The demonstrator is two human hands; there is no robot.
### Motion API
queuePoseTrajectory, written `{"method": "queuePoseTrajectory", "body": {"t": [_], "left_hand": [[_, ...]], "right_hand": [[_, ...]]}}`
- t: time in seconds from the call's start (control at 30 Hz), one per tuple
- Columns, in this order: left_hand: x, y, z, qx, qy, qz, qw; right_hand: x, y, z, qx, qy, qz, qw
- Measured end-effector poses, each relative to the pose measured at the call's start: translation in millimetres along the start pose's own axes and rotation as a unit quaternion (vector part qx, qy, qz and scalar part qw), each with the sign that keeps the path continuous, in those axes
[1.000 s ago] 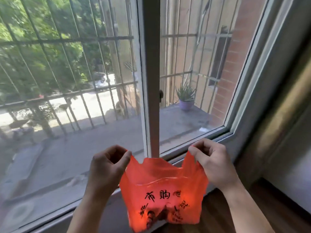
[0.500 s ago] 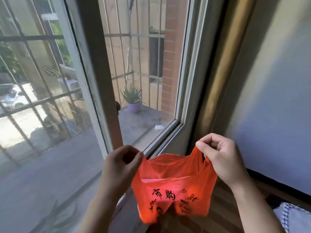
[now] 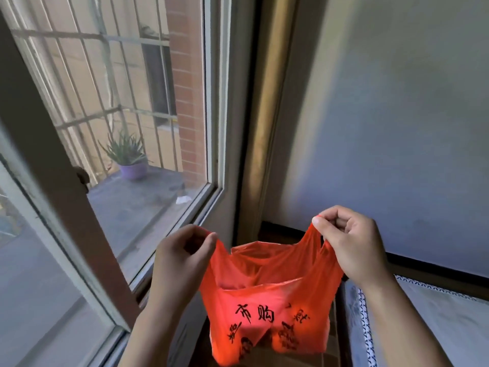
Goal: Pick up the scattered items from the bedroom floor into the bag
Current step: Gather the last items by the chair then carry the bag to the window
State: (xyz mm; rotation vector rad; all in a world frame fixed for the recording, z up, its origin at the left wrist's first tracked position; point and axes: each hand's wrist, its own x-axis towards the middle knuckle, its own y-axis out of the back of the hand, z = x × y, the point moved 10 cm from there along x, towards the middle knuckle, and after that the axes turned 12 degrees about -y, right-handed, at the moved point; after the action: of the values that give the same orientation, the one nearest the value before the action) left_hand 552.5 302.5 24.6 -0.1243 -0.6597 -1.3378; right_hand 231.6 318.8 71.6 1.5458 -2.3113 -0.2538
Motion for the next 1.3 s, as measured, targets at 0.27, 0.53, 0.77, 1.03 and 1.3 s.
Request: {"method": "queuePoseTrajectory", "body": {"t": [0.27, 0.53, 0.77, 1.03, 1.3], "left_hand": [[23.9, -91.5, 30.5, 0.0, -0.024, -0.019, 1.0], [49.4, -192.9, 80.1, 0.027, -0.055, -0.03, 0.998], [75.4, -265.7, 104.9, 0.053, -0.076, -0.054, 0.994], [112.7, -343.8, 94.8, 0.05, -0.083, -0.094, 0.991], [173.7, -412.2, 38.8, 0.015, -0.057, -0.118, 0.991]], "right_hand": [[48.3, 80.5, 40.4, 0.02, -0.01, 0.026, 0.999], [107.0, 160.2, 88.1, 0.043, -0.009, 0.026, 0.999], [145.5, 210.9, 147.8, 0.084, -0.04, 0.043, 0.995], [185.8, 246.9, 200.1, 0.1, -0.057, 0.078, 0.99], [263.4, 243.1, 225.4, 0.085, -0.08, 0.098, 0.988]]}}
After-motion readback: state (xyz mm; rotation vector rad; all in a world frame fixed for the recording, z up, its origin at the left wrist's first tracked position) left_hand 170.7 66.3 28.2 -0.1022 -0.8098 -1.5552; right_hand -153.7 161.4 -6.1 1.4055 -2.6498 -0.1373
